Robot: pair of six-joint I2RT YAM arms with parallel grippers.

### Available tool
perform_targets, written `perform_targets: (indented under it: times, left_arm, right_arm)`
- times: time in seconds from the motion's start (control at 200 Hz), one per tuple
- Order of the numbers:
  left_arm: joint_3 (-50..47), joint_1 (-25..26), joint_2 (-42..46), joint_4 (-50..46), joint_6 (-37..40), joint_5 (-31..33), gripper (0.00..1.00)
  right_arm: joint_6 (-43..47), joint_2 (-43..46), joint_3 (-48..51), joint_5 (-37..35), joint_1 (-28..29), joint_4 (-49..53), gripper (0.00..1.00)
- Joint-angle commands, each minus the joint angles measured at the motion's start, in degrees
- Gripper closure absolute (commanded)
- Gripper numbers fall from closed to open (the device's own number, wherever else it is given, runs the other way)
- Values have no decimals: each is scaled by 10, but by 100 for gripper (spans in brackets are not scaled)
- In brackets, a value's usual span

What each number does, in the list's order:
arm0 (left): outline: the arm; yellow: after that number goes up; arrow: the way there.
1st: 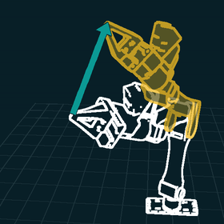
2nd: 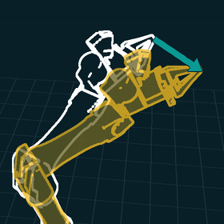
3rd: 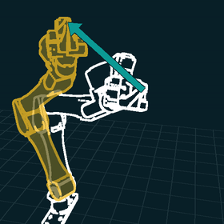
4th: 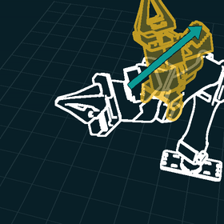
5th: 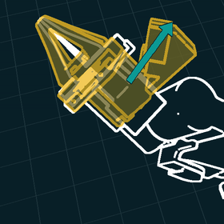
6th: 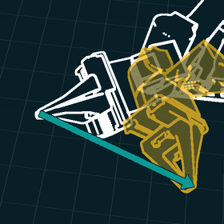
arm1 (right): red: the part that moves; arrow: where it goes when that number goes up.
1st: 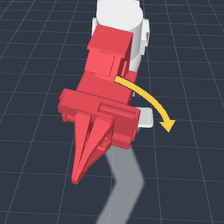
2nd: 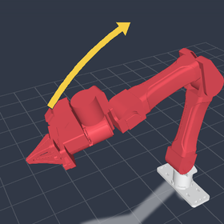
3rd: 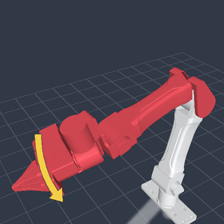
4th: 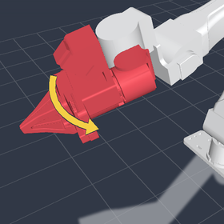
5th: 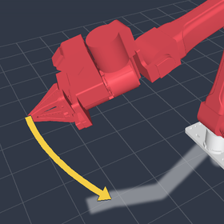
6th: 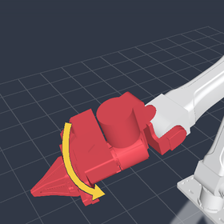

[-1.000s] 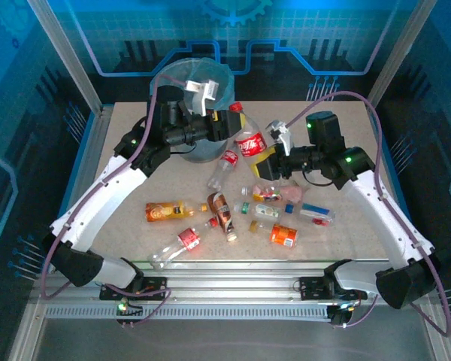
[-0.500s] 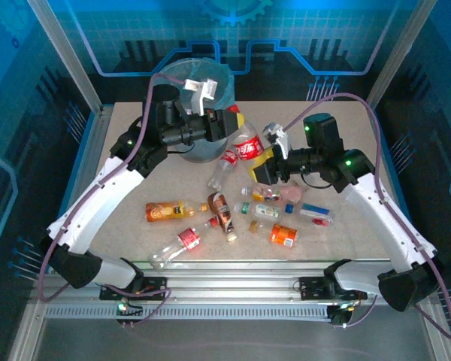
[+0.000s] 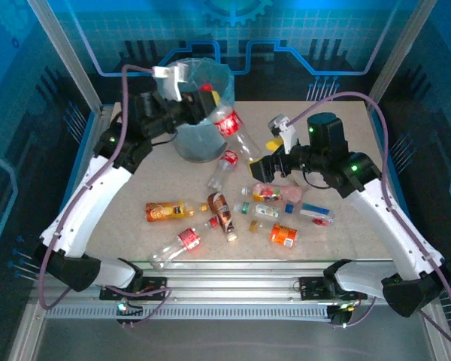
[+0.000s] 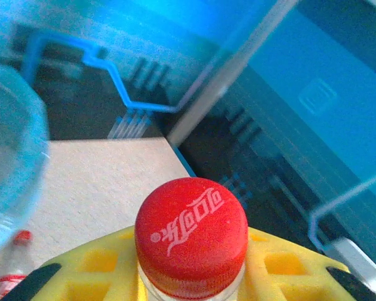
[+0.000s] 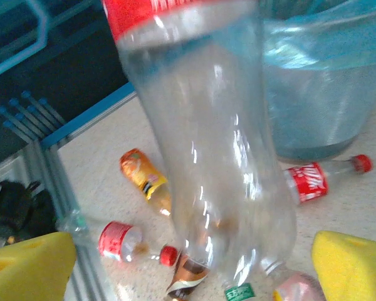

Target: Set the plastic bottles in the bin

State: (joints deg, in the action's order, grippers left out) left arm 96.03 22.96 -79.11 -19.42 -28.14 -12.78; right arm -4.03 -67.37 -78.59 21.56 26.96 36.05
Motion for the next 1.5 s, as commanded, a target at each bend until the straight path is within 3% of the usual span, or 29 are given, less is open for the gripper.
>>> perform_targets:
  times: [0.0, 0.245, 0.36, 0.505, 0.715, 0.975, 1.496]
  left_arm:
    - [68, -41, 3, 5, 27, 49, 100]
    - [257, -76, -96, -81, 200, 153, 100]
    - [313, -94, -152, -114, 222, 197, 100]
    - [365, -107, -221, -167, 223, 189, 100]
    - [354, -114, -269, -178, 234, 166, 100]
    - [280, -114, -299, -139, 245, 73, 100]
    - [159, -114, -345, -62, 298, 65, 100]
  right_arm:
    - [-24, 21, -31, -80, 6, -27, 2]
    - [-27, 7, -50, -99, 6, -35, 2]
    - [-35, -3, -52, -94, 7, -30, 3]
    - [-44, -9, -50, -92, 8, -20, 3]
    - [-47, -16, -47, -96, 9, -10, 4]
    - [-50, -32, -46, -93, 9, -4, 4]
    - [-49, -55, -40, -90, 9, 1, 4]
